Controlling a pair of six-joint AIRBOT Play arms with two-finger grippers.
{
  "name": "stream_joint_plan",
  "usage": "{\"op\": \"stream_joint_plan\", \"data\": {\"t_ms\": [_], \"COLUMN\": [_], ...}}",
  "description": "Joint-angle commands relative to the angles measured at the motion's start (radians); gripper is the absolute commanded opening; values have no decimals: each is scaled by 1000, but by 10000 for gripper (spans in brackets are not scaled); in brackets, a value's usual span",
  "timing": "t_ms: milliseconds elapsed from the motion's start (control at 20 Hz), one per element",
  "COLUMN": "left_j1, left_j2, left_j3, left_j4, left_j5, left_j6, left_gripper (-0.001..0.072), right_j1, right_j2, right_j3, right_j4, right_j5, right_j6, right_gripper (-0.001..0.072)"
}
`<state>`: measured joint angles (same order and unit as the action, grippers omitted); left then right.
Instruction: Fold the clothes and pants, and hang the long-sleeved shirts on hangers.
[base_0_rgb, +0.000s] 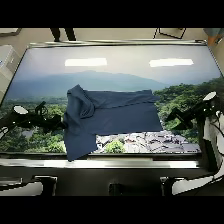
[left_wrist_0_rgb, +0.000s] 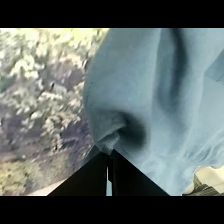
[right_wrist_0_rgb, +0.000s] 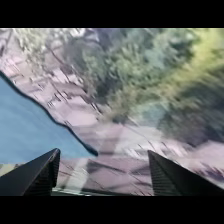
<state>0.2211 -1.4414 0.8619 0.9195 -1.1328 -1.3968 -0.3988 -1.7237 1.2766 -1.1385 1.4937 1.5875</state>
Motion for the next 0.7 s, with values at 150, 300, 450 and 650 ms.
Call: {"op": "stream_joint_plan", "data": {"t_ms": [150, 300, 450, 650], "left_j1": [-8, -8, -8, -4], "left_j2": [13, 24, 62, 212], "left_j3": [0, 1, 10, 215], "left_j4": [19, 27, 26, 26], "left_j5": [3, -2, -3, -3], "left_j6": [2, 3, 11, 39], "left_gripper": [21, 21, 20, 20], "right_j1": [79, 151, 182, 179], "right_j2": [-27, -27, -2, 145], "right_j3": [-51, -51, -39, 138], "right_j4": [60, 70, 110, 119], "right_j5": [-116, -158, -119, -73], "right_j6": [-45, -36, -98, -156], "right_gripper": [615, 250, 43, 39]}}
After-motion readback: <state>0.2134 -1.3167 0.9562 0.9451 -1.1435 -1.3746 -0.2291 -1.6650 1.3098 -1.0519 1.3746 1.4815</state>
